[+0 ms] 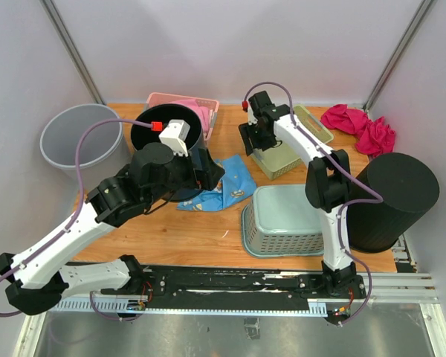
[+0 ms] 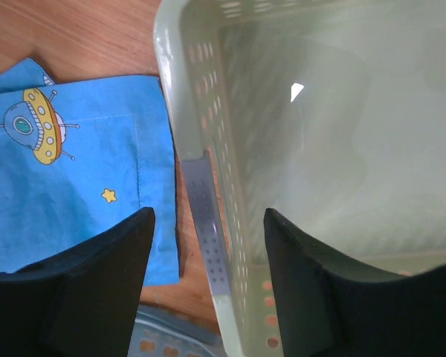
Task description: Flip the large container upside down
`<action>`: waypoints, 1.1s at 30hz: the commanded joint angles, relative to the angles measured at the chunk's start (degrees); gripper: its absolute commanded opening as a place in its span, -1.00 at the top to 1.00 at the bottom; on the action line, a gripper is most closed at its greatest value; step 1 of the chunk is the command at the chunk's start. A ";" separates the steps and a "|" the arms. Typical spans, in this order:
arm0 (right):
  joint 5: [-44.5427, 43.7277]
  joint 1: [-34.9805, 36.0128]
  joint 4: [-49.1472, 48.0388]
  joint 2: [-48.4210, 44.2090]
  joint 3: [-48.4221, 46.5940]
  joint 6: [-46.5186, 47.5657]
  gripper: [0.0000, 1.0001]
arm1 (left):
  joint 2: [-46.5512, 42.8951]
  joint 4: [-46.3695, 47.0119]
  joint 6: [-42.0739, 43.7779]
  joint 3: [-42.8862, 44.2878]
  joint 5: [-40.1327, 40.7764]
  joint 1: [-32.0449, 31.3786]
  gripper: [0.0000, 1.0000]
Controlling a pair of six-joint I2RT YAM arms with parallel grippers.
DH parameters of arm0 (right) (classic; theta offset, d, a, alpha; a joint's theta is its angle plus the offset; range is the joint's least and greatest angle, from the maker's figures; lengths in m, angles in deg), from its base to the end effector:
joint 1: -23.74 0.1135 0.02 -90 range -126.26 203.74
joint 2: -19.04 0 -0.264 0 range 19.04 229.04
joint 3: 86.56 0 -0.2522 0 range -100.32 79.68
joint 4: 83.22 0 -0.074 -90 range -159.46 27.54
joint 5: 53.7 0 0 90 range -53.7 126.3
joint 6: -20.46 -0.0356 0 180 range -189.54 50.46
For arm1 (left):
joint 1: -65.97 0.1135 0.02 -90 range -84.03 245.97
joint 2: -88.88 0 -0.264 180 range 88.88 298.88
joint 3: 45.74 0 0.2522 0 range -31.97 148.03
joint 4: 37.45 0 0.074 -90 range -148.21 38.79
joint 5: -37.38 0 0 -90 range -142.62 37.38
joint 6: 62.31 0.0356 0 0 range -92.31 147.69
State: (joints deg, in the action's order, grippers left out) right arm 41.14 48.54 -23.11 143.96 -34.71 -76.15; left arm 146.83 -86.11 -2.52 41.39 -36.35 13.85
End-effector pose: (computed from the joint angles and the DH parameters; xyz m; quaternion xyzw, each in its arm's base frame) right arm 0.4370 0.2052 0.2525 -0.1633 0.9437 0.1160 0.2632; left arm 0.1320 -0.1534 0.4242 0.0734 0.8091 -0.2892 0.5063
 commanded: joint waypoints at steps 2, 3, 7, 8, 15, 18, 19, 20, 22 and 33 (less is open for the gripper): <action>1.02 0.78 2.04 3.24 -5.09 0.48 0.05 | 0.74 0.95 1.74 -1.57 2.92 0.78 -0.98; 1.20 0.76 2.27 3.39 -5.52 0.20 0.21 | 0.81 1.09 1.74 -1.74 2.75 0.85 -0.98; 2.53 0.69 2.45 1.05 -6.68 -1.17 0.95 | 1.08 2.61 1.89 -2.34 0.94 1.21 -0.98; 3.50 0.69 2.58 0.08 -7.32 -1.51 0.99 | 1.23 2.88 1.91 -2.42 0.63 1.23 -0.98; 21.54 -2.67 -1.69 -8.59 -12.07 -10.08 0.99 | 1.40 4.17 2.09 -2.03 -0.81 1.39 -0.98; 33.98 -5.03 -12.89 -12.38 -8.52 -19.55 0.99 | 1.55 3.74 1.85 -0.94 -0.71 1.56 -0.98; 36.13 -5.73 -18.57 -13.78 -6.18 -24.15 0.99 | 1.43 3.89 1.77 -0.82 -0.72 1.58 -0.98; 39.87 -6.33 -24.36 -15.13 -3.48 -30.64 0.99 | 1.21 4.21 1.68 -0.75 -0.78 1.58 -0.98; 43.78 -7.48 -39.02 -17.19 2.60 -41.96 0.99 | 0.63 5.00 1.43 -0.82 -0.80 1.58 -0.98; 47.80 -9.84 -87.97 -6.78 9.99 -85.33 0.99 | -1.13 5.34 -1.06 -1.87 -0.87 1.58 -0.98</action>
State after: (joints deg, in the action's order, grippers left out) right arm 85.42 39.31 -89.51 133.36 -26.01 -141.97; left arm 147.84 -83.05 -2.37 39.46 -37.27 15.08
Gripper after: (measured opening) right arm 0.082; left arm 0.992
